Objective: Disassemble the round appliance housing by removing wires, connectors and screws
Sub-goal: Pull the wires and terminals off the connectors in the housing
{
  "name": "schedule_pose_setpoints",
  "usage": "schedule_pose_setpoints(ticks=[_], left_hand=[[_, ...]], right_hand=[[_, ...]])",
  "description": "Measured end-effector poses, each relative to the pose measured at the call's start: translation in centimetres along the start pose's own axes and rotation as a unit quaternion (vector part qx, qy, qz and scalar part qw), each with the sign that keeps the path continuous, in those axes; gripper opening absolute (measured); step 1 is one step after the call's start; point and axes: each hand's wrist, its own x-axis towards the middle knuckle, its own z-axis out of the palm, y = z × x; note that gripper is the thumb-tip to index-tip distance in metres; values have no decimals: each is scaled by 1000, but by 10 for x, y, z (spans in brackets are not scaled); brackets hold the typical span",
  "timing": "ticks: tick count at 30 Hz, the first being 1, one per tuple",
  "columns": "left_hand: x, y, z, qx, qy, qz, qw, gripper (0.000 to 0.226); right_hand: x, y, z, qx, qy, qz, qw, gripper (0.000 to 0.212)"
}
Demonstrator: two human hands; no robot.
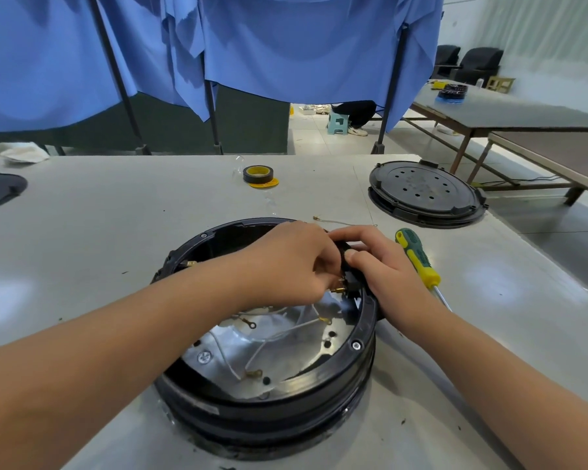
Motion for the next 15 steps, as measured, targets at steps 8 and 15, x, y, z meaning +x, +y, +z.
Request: schedule_pose_setpoints(ticks=[8,15], left_hand=[[6,3,-3,85,-8,27,996,16],[0,1,2,82,27,32,996,17]], right_hand=[[1,0,1,16,2,-1,1000,36],[1,-1,2,14,0,-1,1000,38]])
